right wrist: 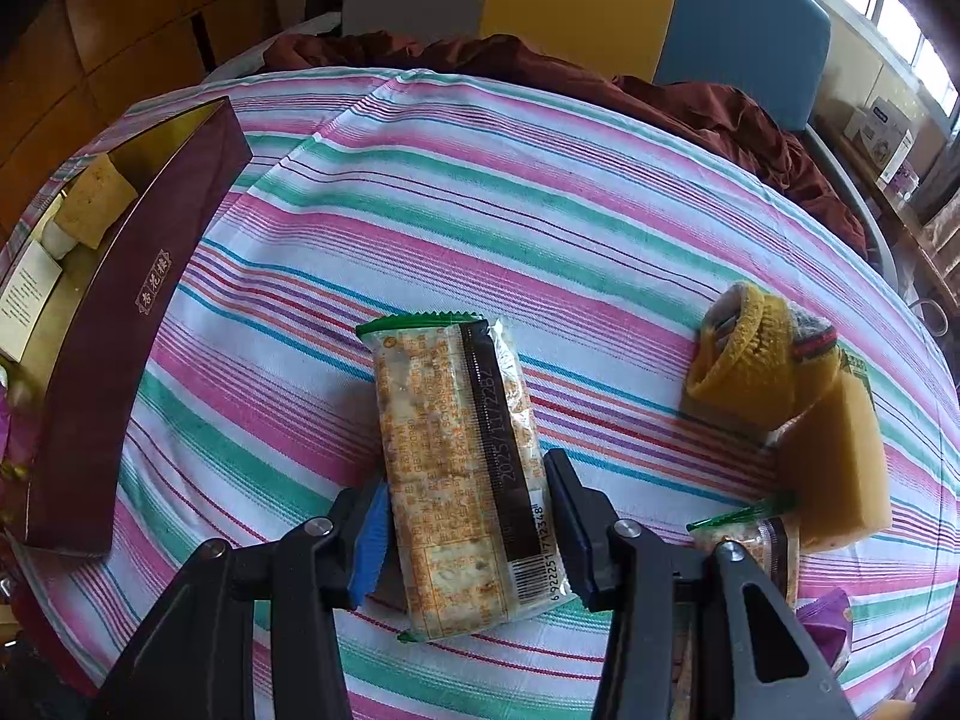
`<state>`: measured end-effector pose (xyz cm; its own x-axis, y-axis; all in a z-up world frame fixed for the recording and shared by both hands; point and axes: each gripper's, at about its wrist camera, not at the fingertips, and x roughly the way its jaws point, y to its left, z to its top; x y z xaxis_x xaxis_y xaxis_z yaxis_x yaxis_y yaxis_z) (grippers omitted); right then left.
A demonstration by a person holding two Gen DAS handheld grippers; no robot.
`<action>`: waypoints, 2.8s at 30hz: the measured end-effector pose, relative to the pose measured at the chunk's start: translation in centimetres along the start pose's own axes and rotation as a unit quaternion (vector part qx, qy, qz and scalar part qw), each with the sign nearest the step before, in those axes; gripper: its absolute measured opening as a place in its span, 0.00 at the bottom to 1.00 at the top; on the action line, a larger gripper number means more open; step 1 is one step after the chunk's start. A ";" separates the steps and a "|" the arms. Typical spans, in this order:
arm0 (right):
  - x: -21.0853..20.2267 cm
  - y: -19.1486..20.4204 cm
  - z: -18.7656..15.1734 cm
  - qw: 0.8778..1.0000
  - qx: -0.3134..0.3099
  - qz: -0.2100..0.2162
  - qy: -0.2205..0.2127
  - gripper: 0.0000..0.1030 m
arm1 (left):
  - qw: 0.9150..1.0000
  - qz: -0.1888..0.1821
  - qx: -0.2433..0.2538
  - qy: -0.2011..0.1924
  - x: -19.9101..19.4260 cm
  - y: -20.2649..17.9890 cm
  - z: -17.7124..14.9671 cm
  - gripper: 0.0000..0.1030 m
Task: Organize objects
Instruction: 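Lower the yellow sponge into the gold box and open the left tool, then carry the cracker packet into the gold box and release it with the right tool, then move both tools back toward the remaining items on the table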
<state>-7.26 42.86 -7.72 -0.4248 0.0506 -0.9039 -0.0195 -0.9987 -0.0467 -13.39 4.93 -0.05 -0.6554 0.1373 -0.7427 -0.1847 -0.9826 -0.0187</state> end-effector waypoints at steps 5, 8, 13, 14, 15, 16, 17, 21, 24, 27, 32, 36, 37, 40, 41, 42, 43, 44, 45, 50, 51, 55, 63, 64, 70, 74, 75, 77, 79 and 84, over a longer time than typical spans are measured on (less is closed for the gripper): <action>0.0 0.1 -0.1 1.000 -0.002 -0.004 -0.003 0.46 | 0.999 0.029 -0.007 -0.024 -3.7 -0.1 -3.8 0.68; -0.1 0.1 -0.1 1.000 0.003 -0.003 -0.005 0.46 | 0.999 0.030 -0.018 -0.031 -5.2 0.2 -5.3 0.68; -0.1 0.0 0.0 0.999 0.031 -0.006 0.002 0.46 | 0.999 0.029 -0.027 -0.037 -6.2 0.5 -6.7 0.68; -0.2 0.1 0.1 0.999 0.039 -0.009 0.005 0.46 | 0.998 0.030 -0.028 -0.037 -6.4 0.5 -6.9 0.68; -0.3 0.2 0.1 0.999 0.045 -0.013 0.008 0.46 | 0.998 0.028 -0.029 -0.037 -6.4 0.6 -7.1 0.68; -0.3 0.2 0.1 0.998 0.053 -0.014 0.011 0.46 | 0.999 0.026 -0.031 -0.036 -6.5 0.7 -7.2 0.68; -0.4 0.3 0.2 0.998 0.060 -0.012 0.014 0.46 | 0.999 0.024 -0.032 -0.035 -6.5 0.8 -7.4 0.68; -2.0 1.4 0.5 0.997 0.071 0.006 0.009 0.46 | 0.999 0.023 -0.034 -0.032 -6.6 1.2 -7.9 0.68; -4.2 2.7 1.6 0.997 0.070 0.025 -0.010 0.46 | 0.998 0.024 -0.039 -0.030 -6.6 1.5 -8.2 0.68; -6.8 5.1 3.0 0.996 0.055 0.052 -0.037 0.46 | 0.998 0.028 -0.041 -0.032 -6.7 1.8 -8.5 0.68; -8.9 11.4 5.4 0.993 0.010 0.109 -0.047 0.46 | 0.998 0.031 -0.052 -0.028 -6.8 3.0 -8.9 0.68; -7.3 17.1 6.9 0.989 -0.010 0.145 -0.015 0.46 | 0.997 0.038 -0.066 -0.026 -7.3 4.6 -9.1 0.68; -6.8 18.3 7.0 0.989 -0.012 0.147 -0.008 0.46 | 0.997 0.040 -0.069 -0.024 -7.4 5.0 -9.2 0.68; -4.6 21.5 7.7 0.987 -0.007 0.160 0.019 0.46 | 0.995 0.046 -0.088 -0.022 -7.5 6.4 -9.7 0.68; -4.0 22.4 7.8 0.986 -0.005 0.164 0.027 0.46 | 0.994 0.047 -0.093 -0.021 -7.5 6.7 -9.9 0.68; -3.3 23.1 7.9 0.986 -0.004 0.164 0.035 0.46 | 0.994 0.047 -0.099 -0.021 -7.4 7.1 -10.0 0.68; -2.7 23.8 8.0 0.986 -0.003 0.162 0.042 0.46 | 0.993 0.047 -0.104 -0.021 -7.4 7.3 -10.1 0.68; -2.2 24.5 8.0 0.986 -0.001 0.159 0.048 0.46 | 0.993 0.047 -0.107 -0.021 -7.3 7.5 -10.1 0.68; -1.7 24.9 8.1 0.986 0.000 0.157 0.052 0.46 | 0.993 0.045 -0.110 -0.021 -7.2 7.7 -10.2 0.68; -0.2 26.3 8.4 0.986 0.019 0.148 0.070 0.46 | 0.992 0.039 -0.116 -0.013 -6.6 8.1 -10.6 0.68; -0.1 26.5 8.5 0.986 0.023 0.150 0.072 0.46 | 0.992 0.038 -0.116 -0.011 -6.5 8.0 -10.6 0.68; 1.0 27.5 8.8 0.978 0.049 0.179 0.092 0.47 | 0.993 0.033 -0.117 -0.005 -6.2 7.9 -10.7 0.68; 0.9 27.1 8.1 0.958 0.080 0.257 0.098 0.51 | 0.993 0.034 -0.115 -0.006 -6.1 7.7 -10.8 0.68; 0.5 26.9 8.0 0.959 0.077 0.256 0.092 0.51 | 0.993 0.035 -0.113 -0.008 -6.1 7.6 -10.8 0.68; -2.2 26.2 7.4 0.973 0.035 0.224 0.043 0.51 | 0.994 0.037 -0.101 -0.016 -6.4 7.1 -10.8 0.68; -4.4 25.2 6.3 0.982 0.003 0.188 0.005 0.51 | 0.995 0.038 -0.088 -0.025 -7.0 6.2 -10.6 0.68; -4.9 24.9 6.1 0.984 -0.006 0.181 -0.006 0.51 | 0.995 0.037 -0.085 -0.028 -7.2 6.0 -10.5 0.68; -6.0 24.2 5.4 0.986 -0.026 0.164 -0.026 0.52 | 0.996 0.036 -0.078 -0.035 -7.6 5.4 -10.3 0.68; -6.9 23.4 4.7 0.987 -0.037 0.149 -0.042 0.52 | 0.996 0.034 -0.071 -0.040 -7.9 4.6 -10.2 0.68; -8.7 20.2 3.3 0.990 -0.033 0.120 -0.074 0.58 | 0.997 0.025 -0.050 -0.046 -8.5 2.7 -10.0 0.68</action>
<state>-6.94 22.28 0.59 -0.5379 -0.1928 -0.8207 0.1549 -0.9795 0.1287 -0.99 -0.17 -0.48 -0.7268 0.0940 -0.6803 -0.0790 -0.9955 -0.0532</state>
